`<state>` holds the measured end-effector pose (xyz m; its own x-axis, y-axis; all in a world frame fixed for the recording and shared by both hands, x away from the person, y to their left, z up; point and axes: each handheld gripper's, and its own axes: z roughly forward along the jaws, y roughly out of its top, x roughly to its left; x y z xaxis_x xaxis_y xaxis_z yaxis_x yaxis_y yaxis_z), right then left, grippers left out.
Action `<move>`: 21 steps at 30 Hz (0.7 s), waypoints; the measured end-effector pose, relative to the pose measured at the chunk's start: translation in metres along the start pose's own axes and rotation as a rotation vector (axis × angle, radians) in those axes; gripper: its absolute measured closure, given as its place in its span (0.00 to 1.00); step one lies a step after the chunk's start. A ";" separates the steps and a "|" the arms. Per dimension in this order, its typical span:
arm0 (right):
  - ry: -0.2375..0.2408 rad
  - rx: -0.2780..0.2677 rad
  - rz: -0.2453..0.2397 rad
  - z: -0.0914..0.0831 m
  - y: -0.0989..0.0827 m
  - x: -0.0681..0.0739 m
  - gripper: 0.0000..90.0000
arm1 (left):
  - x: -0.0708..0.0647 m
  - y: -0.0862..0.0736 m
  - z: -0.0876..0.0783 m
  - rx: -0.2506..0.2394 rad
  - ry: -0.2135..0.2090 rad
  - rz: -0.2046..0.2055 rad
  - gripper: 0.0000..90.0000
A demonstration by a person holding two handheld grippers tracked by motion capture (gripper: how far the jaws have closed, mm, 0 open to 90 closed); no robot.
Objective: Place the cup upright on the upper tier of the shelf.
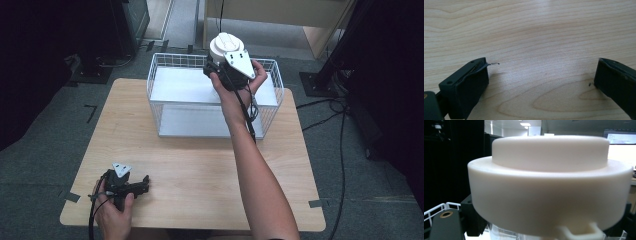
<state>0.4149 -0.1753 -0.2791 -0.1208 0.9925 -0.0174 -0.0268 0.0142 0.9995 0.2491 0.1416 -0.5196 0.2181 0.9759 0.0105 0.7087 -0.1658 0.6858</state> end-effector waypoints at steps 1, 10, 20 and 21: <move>-0.004 0.002 -0.002 0.001 -0.001 0.000 0.16 | 0.000 0.000 0.000 0.000 0.000 0.000 0.00; 0.012 0.039 0.070 0.005 -0.003 -0.012 0.06 | 0.000 0.000 0.000 0.002 -0.001 0.001 0.00; 0.080 0.080 0.042 -0.009 -0.009 -0.024 0.00 | 0.000 0.000 0.000 0.000 0.000 0.000 0.00; 0.080 0.085 0.045 -0.010 -0.011 -0.025 0.00 | 0.000 0.000 0.000 0.000 0.000 0.000 0.00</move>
<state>0.4081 -0.2015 -0.2898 -0.1991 0.9795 0.0291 0.0642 -0.0166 0.9978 0.2491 0.1416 -0.5197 0.2184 0.9758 0.0106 0.7085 -0.1660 0.6859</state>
